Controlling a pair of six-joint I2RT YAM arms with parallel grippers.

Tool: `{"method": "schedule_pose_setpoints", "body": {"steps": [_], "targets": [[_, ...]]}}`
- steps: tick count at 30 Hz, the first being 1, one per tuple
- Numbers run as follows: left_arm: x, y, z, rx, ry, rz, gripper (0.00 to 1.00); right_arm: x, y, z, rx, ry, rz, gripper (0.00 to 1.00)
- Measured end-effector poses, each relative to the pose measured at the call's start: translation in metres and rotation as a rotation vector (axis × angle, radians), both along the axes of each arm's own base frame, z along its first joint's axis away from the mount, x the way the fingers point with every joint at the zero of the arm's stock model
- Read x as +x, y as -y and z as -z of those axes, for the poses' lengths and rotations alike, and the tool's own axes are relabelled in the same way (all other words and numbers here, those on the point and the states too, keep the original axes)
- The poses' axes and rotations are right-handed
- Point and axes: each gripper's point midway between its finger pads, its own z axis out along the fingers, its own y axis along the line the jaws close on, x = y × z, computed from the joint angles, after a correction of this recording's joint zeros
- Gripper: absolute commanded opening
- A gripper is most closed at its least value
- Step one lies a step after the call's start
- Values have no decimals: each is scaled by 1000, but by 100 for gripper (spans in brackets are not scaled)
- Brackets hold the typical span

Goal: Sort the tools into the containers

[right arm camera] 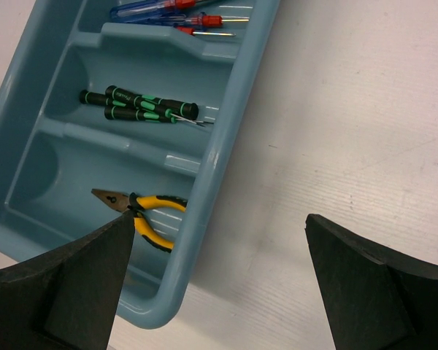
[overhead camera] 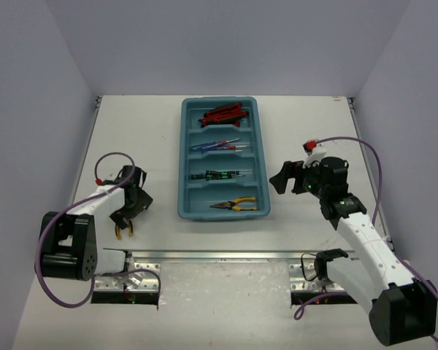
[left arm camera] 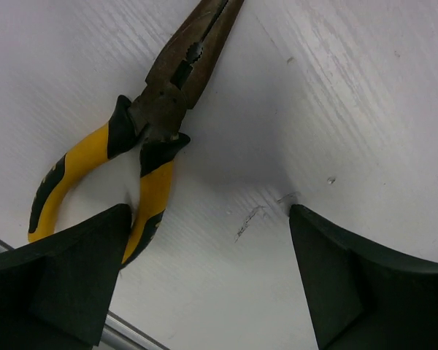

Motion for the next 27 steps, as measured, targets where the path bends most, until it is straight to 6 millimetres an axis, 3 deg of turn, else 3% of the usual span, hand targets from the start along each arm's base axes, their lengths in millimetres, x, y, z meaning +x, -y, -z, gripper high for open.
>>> {"method": "schedule_pose_setpoints", "body": {"steps": [4,8,14,23,27], "targets": [[10,-2,2,11,53,-13,51,-1,0,-3,4,16,1,99],[19,-4,2,22,80,-7,42,-1,0,-6,7,30,1,99],[30,-4,4,28,104,18,2,0,1,-5,5,32,7,99],[60,5,2,-9,197,68,0,1,6,-7,-5,48,32,99],[55,11,-1,-43,248,79,0,2,6,-6,-5,51,34,99]]}}
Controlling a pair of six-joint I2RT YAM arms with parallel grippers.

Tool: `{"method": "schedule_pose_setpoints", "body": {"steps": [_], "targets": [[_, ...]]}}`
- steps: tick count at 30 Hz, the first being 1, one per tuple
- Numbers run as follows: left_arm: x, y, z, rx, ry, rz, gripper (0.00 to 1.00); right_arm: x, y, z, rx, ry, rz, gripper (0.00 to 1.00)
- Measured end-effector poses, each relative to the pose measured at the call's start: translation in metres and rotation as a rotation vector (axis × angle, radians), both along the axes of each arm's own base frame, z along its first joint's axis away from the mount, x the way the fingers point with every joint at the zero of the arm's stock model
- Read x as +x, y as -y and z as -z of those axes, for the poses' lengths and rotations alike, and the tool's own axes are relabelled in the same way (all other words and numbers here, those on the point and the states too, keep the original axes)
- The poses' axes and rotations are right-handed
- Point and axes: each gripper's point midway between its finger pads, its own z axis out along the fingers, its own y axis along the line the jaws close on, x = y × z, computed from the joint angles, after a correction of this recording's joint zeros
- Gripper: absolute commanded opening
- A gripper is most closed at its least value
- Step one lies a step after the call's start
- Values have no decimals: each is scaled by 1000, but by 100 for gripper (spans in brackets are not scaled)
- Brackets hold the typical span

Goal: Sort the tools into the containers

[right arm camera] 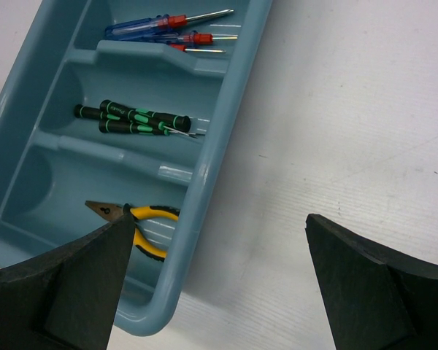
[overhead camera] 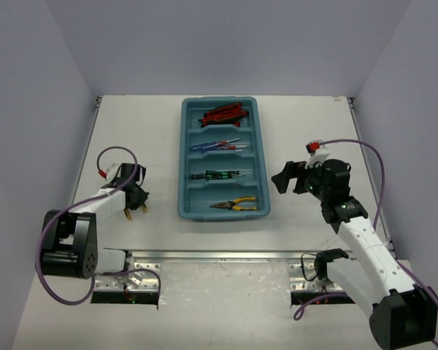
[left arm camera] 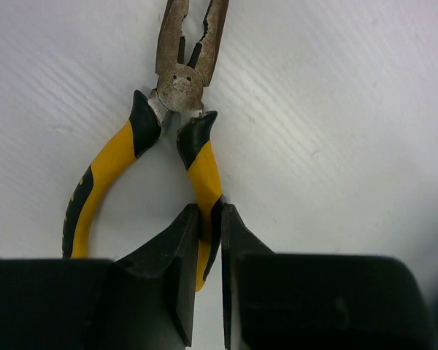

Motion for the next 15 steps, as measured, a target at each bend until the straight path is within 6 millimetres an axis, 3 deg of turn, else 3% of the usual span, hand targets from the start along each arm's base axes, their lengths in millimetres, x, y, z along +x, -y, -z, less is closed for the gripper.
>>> {"method": "schedule_pose_setpoints", "body": {"steps": [4,11,15], "targets": [[-11,8,-17,-46,89,21,0,0,1,1,-1,2,4,99],[4,23,-102,-92,451,121,0,1,2,-1,0,10,12,99],[6,36,-124,-107,517,230,0,2,3,-1,-1,11,22,99]]}}
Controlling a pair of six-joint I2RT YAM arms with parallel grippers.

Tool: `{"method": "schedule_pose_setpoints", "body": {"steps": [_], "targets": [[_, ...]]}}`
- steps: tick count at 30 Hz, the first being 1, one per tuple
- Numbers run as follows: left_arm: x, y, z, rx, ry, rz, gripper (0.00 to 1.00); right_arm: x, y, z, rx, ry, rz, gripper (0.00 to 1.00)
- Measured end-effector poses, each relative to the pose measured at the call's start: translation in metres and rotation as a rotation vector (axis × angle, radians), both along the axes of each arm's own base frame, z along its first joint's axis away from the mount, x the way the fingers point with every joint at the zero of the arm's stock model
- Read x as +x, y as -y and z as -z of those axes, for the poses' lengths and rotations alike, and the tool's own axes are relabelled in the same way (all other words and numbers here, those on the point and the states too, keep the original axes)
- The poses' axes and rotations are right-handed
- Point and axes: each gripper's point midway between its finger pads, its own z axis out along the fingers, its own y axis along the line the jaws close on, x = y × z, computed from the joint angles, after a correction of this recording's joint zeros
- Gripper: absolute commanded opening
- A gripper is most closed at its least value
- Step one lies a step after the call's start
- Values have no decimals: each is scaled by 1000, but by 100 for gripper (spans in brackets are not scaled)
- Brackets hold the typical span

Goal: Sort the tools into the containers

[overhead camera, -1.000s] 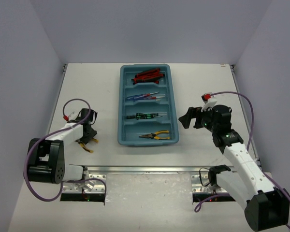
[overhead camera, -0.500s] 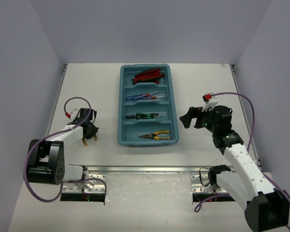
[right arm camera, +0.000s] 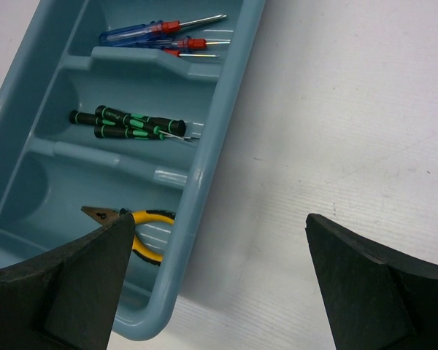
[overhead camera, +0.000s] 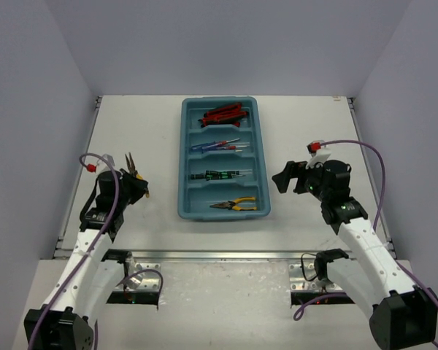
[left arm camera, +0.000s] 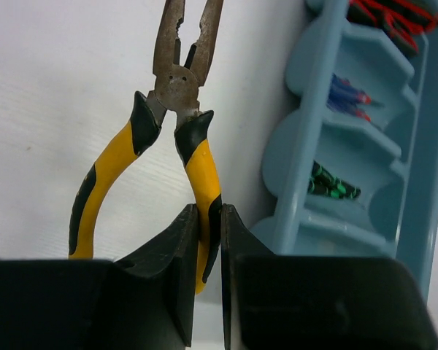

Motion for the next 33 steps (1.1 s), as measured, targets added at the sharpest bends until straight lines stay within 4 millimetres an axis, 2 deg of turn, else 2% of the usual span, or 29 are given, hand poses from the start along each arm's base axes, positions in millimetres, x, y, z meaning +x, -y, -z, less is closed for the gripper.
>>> {"method": "schedule_pose_setpoints", "body": {"steps": [4,12,14,17,21,25,29,33], "targets": [[2,35,-17,28,38,236,0,-1,1,-5,11,16,15,99],[-8,157,-69,122,145,884,0,-11,4,-37,46,118,30,99],[-9,186,-72,172,149,1016,0,-14,8,-47,46,156,47,99],[-23,220,-59,273,145,1176,0,-17,14,-57,43,197,77,99],[-46,244,-35,398,76,1348,0,-17,19,-60,37,210,103,99],[-46,257,-23,453,-7,1442,0,-17,22,-57,25,203,122,99],[-42,259,-12,483,-91,1489,0,-18,27,-58,13,206,142,99],[-52,250,0,501,-180,1528,4,-19,31,-61,7,221,160,99]]}}
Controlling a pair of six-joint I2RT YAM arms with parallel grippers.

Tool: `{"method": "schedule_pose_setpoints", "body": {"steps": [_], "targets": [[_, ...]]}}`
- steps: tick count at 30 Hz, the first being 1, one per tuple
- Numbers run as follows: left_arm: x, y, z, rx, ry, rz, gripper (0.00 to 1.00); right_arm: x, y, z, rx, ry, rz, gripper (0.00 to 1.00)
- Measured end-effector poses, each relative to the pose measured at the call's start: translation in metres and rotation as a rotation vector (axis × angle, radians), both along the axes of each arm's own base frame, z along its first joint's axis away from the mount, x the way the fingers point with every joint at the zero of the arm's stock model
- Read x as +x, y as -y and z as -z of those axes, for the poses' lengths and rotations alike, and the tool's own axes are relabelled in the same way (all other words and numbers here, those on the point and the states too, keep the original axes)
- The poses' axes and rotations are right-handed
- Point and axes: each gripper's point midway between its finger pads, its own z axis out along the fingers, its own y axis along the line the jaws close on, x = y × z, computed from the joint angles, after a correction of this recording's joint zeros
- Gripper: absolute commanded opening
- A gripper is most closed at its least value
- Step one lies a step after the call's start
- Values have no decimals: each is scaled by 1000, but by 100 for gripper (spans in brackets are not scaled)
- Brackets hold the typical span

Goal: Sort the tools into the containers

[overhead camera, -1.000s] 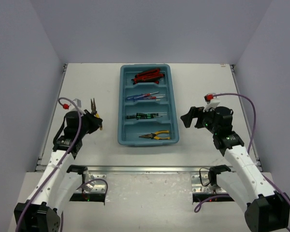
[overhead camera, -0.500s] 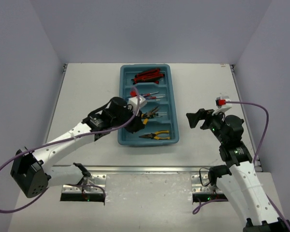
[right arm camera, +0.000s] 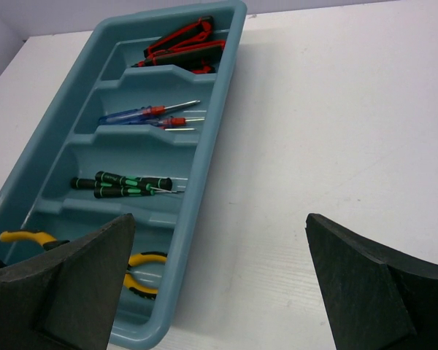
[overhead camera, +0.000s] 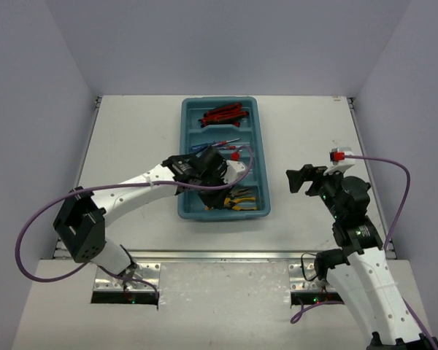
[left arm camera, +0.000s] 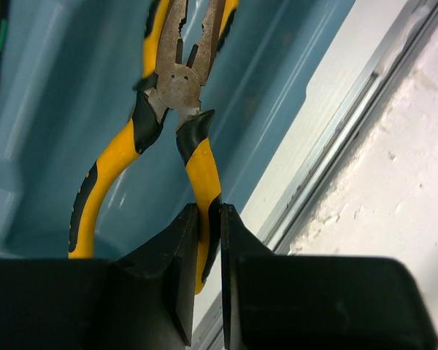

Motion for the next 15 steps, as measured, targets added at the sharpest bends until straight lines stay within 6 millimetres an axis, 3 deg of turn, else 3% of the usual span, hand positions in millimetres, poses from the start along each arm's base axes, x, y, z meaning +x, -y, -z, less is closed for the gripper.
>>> {"method": "schedule_pose_setpoints", "body": {"steps": [3,9,15], "targets": [[-7,-8,7,43,-32,15,9,0,1,-1,-1,5,7,99],[-13,-17,24,113,-77,33,41,0,2,-2,-2,7,9,99],[3,-19,9,110,18,-2,64,0,2,-2,-2,7,12,99]]}}
